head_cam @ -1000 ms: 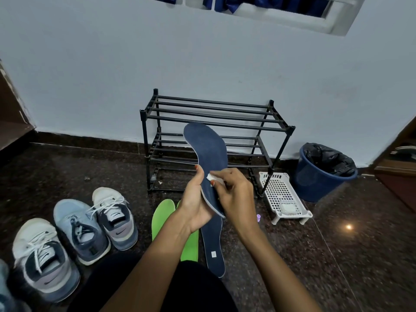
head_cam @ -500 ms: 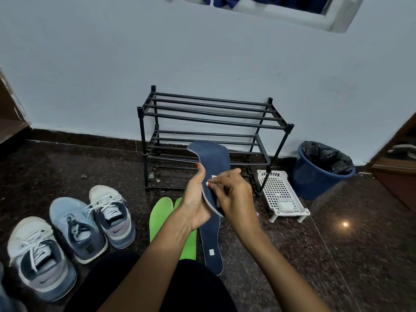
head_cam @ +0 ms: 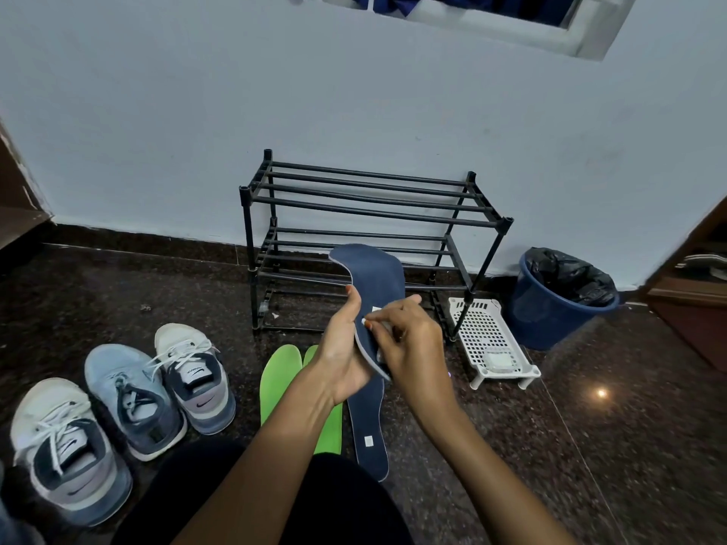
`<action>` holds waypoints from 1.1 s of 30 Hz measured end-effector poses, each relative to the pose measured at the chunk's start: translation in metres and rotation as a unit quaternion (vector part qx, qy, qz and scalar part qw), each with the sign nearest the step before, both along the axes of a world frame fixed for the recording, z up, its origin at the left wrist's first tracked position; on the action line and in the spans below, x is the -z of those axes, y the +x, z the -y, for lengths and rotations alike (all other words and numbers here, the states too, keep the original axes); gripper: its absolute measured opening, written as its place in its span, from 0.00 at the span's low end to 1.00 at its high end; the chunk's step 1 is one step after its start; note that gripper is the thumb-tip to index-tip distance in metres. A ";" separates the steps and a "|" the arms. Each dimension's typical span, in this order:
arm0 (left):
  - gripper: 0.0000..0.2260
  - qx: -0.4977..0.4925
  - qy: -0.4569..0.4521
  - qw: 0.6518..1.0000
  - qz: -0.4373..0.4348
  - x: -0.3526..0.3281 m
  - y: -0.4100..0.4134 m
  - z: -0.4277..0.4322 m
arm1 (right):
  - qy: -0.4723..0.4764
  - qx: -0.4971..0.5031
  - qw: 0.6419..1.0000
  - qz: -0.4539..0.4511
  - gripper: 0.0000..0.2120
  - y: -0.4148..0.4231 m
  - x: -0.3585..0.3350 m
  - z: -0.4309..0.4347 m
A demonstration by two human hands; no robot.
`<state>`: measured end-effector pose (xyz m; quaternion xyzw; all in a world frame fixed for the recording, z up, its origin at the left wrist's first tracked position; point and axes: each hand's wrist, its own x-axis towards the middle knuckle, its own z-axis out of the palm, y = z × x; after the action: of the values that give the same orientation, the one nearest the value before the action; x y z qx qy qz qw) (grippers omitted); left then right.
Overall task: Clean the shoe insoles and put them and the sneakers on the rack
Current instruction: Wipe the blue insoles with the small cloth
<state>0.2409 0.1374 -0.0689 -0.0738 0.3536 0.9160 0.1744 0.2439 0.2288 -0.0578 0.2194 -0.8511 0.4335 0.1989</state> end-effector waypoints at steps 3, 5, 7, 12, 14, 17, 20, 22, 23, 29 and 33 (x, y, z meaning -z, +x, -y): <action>0.34 -0.003 -0.005 1.000 -0.001 0.000 0.000 0.001 | 0.000 0.007 1.000 -0.008 0.05 -0.003 -0.001 0.003; 0.34 0.001 -0.016 1.000 -0.002 0.000 0.001 0.002 | -0.011 -0.005 1.000 0.001 0.06 0.002 0.002 0.003; 0.35 -0.006 -0.035 0.999 -0.008 0.003 -0.001 0.003 | -0.014 -0.020 1.000 0.017 0.06 0.010 0.006 0.002; 0.34 -0.008 -0.026 1.000 0.008 0.002 0.000 0.001 | -0.013 -0.010 1.000 0.015 0.05 0.008 0.000 -0.001; 0.33 -0.010 -0.006 1.000 0.013 0.001 0.002 -0.003 | -0.003 0.007 1.000 0.001 0.05 0.000 -0.006 0.001; 0.34 -0.032 0.008 0.999 0.018 0.000 0.004 -0.005 | 0.008 0.006 1.000 0.009 0.05 -0.004 -0.009 0.003; 0.35 -0.007 0.003 1.000 0.015 0.000 0.004 -0.003 | 0.001 -0.001 1.000 0.020 0.05 0.003 -0.006 0.002; 0.35 0.010 -0.005 1.000 0.003 0.000 0.004 0.000 | -0.010 -0.013 0.999 0.035 0.06 0.009 -0.001 0.001; 0.34 0.012 -0.011 1.000 -0.001 0.000 0.003 0.001 | -0.016 -0.018 0.999 0.042 0.06 0.012 0.001 0.001; 0.33 0.019 0.002 1.000 -0.013 -0.001 0.002 0.000 | -0.018 -0.012 0.999 0.029 0.05 0.009 -0.001 0.000; 0.35 0.020 0.018 1.000 -0.012 -0.002 0.004 -0.002 | -0.010 0.008 1.000 0.008 0.05 0.002 -0.003 0.003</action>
<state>0.2445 0.1391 -0.0668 -0.0527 0.3407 0.9194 0.1894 0.2463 0.2260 -0.0545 0.2073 -0.8500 0.4422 0.1976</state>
